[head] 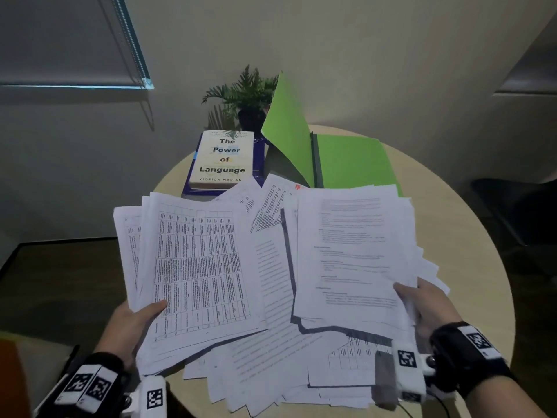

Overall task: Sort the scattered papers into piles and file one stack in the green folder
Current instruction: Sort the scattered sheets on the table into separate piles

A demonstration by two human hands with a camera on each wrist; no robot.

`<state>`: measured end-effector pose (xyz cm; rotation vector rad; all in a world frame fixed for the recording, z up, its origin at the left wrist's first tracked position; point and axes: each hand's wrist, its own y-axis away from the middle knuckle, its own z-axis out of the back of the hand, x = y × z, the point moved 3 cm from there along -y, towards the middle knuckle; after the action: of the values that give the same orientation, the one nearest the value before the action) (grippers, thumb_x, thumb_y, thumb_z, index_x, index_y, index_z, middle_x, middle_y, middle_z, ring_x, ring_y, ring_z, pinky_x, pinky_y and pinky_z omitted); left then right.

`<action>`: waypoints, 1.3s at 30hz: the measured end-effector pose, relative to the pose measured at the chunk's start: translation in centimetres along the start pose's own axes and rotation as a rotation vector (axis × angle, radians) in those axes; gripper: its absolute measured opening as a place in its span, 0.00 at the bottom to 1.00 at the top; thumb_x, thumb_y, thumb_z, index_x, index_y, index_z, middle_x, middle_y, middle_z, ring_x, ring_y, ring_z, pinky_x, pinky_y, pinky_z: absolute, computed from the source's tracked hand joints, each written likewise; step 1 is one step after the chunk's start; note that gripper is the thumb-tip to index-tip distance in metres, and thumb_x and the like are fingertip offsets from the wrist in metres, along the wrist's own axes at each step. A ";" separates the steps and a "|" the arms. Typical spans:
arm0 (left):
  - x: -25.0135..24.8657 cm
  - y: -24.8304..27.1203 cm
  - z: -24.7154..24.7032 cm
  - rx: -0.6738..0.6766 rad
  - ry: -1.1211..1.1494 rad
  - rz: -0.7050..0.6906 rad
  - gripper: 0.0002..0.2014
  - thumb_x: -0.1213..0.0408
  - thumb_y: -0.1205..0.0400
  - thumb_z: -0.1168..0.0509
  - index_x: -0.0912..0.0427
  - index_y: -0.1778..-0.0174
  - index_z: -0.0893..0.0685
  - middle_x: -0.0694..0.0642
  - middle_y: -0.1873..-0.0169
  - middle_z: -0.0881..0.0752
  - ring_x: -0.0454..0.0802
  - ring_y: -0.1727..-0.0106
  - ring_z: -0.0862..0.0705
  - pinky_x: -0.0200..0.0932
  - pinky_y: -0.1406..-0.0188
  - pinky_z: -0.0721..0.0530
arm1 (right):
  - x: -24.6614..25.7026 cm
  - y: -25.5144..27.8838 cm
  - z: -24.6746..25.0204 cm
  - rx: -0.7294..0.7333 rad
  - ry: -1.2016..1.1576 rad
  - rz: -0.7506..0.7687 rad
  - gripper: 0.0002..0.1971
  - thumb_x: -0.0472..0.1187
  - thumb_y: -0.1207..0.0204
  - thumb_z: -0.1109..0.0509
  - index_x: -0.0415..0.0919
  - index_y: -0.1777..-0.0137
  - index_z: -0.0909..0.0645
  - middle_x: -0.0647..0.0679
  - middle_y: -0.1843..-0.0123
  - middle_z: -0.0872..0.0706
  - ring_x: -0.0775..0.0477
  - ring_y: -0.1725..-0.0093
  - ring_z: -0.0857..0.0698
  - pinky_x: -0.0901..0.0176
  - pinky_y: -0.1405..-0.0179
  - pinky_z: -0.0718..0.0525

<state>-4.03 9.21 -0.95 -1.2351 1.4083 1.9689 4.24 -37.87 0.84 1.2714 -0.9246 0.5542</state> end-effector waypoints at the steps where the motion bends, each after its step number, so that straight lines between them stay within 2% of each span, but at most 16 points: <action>1: 0.0 0.1 -0.3 0.016 0.003 -0.005 0.15 0.71 0.20 0.34 0.62 0.38 0.19 0.61 0.50 0.12 0.64 0.46 0.14 0.61 0.39 0.21 | 0.2 0.3 0.2 0.043 -0.041 -0.008 0.11 0.27 0.20 0.39 0.31 0.40 0.21 0.38 0.50 0.11 0.42 0.64 0.09 0.55 0.70 0.10; 3: -0.2 0.4 -1.3 0.042 0.017 -0.002 0.13 0.71 0.20 0.34 0.62 0.39 0.19 0.61 0.51 0.11 0.62 0.48 0.13 0.58 0.40 0.20 | 0.5 0.9 0.0 0.114 -0.108 -0.027 0.11 0.27 0.20 0.39 0.31 0.41 0.21 0.40 0.52 0.08 0.45 0.64 0.08 0.54 0.69 0.10; 6: -0.4 1.1 -3.6 0.080 0.045 -0.002 0.09 0.66 0.19 0.35 0.61 0.44 0.16 0.60 0.54 0.09 0.60 0.50 0.12 0.56 0.41 0.19 | -0.3 2.3 -1.9 0.196 -0.113 -0.035 0.13 0.25 0.21 0.40 0.29 0.39 0.20 0.38 0.50 0.08 0.43 0.59 0.07 0.54 0.64 0.09; 8: -0.7 1.6 -5.2 0.118 0.048 -0.023 0.07 0.62 0.18 0.36 0.58 0.48 0.15 0.56 0.58 0.08 0.58 0.52 0.11 0.54 0.44 0.17 | -1.3 3.6 -4.0 0.241 -0.086 -0.019 0.14 0.23 0.22 0.40 0.26 0.38 0.21 0.36 0.51 0.08 0.44 0.60 0.07 0.56 0.67 0.10; 11: -0.7 2.4 -7.1 0.151 0.047 -0.069 0.15 0.56 0.20 0.34 0.59 0.41 0.17 0.53 0.53 0.09 0.57 0.48 0.12 0.52 0.41 0.18 | -3.3 5.2 -6.4 0.263 -0.066 -0.010 0.15 0.21 0.22 0.40 0.27 0.38 0.21 0.34 0.48 0.11 0.47 0.64 0.08 0.60 0.72 0.12; 14: -0.4 2.8 -8.1 0.204 0.072 -0.107 0.33 0.42 0.42 0.20 0.55 0.44 0.14 0.49 0.52 0.07 0.49 0.49 0.09 0.43 0.49 0.13 | -4.5 6.5 -8.1 0.376 -0.073 -0.047 0.18 0.19 0.24 0.39 0.27 0.36 0.22 0.33 0.44 0.11 0.41 0.53 0.08 0.57 0.65 0.11; 15: -0.3 2.9 -8.3 0.218 0.078 -0.109 0.34 0.44 0.46 0.17 0.53 0.46 0.14 0.48 0.53 0.07 0.47 0.51 0.09 0.43 0.50 0.12 | -4.3 6.8 -8.4 0.414 -0.081 -0.049 0.19 0.18 0.25 0.39 0.26 0.35 0.23 0.34 0.44 0.11 0.39 0.50 0.09 0.56 0.62 0.11; 17: -0.4 3.0 -8.3 0.235 0.079 -0.111 0.28 0.53 0.41 0.17 0.53 0.46 0.14 0.51 0.52 0.07 0.51 0.50 0.09 0.52 0.42 0.15 | -3.6 6.6 -8.4 0.413 -0.117 -0.013 0.19 0.20 0.26 0.35 0.27 0.35 0.24 0.32 0.43 0.11 0.39 0.50 0.09 0.53 0.60 0.10; 20: -0.5 3.1 -8.1 0.288 0.042 -0.122 0.38 0.50 0.49 0.15 0.56 0.42 0.15 0.53 0.49 0.08 0.54 0.45 0.10 0.55 0.39 0.17 | -2.1 5.7 -8.0 0.371 -0.135 0.064 0.29 0.38 0.32 0.22 0.36 0.32 0.27 0.36 0.37 0.13 0.40 0.45 0.10 0.50 0.52 0.10; 23: -0.3 3.6 -8.6 0.417 0.044 -0.081 0.45 0.49 0.51 0.14 0.58 0.37 0.17 0.57 0.44 0.10 0.59 0.41 0.12 0.60 0.36 0.20 | -1.3 6.2 -9.2 0.542 -0.161 0.036 0.19 0.34 0.21 0.34 0.37 0.30 0.24 0.37 0.35 0.14 0.39 0.39 0.13 0.53 0.51 0.12; 25: -0.3 4.1 -9.2 0.498 0.021 -0.057 0.38 0.55 0.42 0.17 0.58 0.34 0.18 0.58 0.41 0.11 0.59 0.39 0.13 0.60 0.35 0.20 | -1.5 6.4 -10.1 0.584 -0.146 -0.020 0.16 0.32 0.20 0.37 0.33 0.33 0.22 0.35 0.38 0.13 0.39 0.44 0.11 0.53 0.55 0.11; 29: -0.6 4.1 -9.5 0.463 -0.082 -0.059 0.21 0.66 0.27 0.25 0.57 0.38 0.17 0.54 0.46 0.09 0.56 0.43 0.11 0.54 0.40 0.17 | -2.0 5.4 -10.8 0.446 0.025 0.066 0.15 0.30 0.24 0.30 0.33 0.38 0.18 0.36 0.43 0.11 0.39 0.46 0.10 0.55 0.56 0.10; 32: -1.0 3.6 -8.3 0.373 -0.076 -0.077 0.29 0.60 0.35 0.23 0.60 0.38 0.17 0.59 0.45 0.09 0.61 0.42 0.12 0.62 0.35 0.20 | -1.9 4.2 -9.8 0.245 0.219 0.173 0.01 0.36 0.26 0.26 0.40 0.57 0.15 0.44 0.59 0.12 0.38 0.55 0.14 0.50 0.56 0.15; 33: -1.1 3.3 -7.7 0.340 -0.059 -0.074 0.31 0.61 0.36 0.23 0.63 0.37 0.18 0.63 0.44 0.11 0.64 0.41 0.13 0.64 0.33 0.22 | -1.7 3.7 -9.0 0.160 0.378 0.226 0.03 0.40 0.27 0.26 0.41 0.58 0.17 0.47 0.60 0.14 0.41 0.55 0.16 0.51 0.53 0.18; 36: -1.3 2.8 -5.5 0.216 -0.014 -0.036 0.20 0.75 0.23 0.32 0.71 0.35 0.21 0.71 0.43 0.14 0.69 0.43 0.15 0.64 0.36 0.22 | -1.4 2.2 -5.7 -0.030 0.726 0.292 0.15 0.42 0.27 0.26 0.39 0.43 0.20 0.47 0.47 0.16 0.45 0.44 0.18 0.56 0.43 0.23; 39: -1.3 2.7 -3.4 0.152 -0.033 -0.048 0.17 0.75 0.20 0.36 0.70 0.34 0.22 0.70 0.45 0.13 0.66 0.46 0.14 0.55 0.46 0.18 | -2.0 0.6 -2.3 -0.192 0.868 0.263 0.23 0.42 0.32 0.23 0.37 0.37 0.22 0.39 0.39 0.18 0.39 0.39 0.19 0.47 0.36 0.22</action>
<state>-3.91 5.23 1.24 -1.1525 1.4685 1.8064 3.30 -35.22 -0.55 0.6183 -0.3876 1.0822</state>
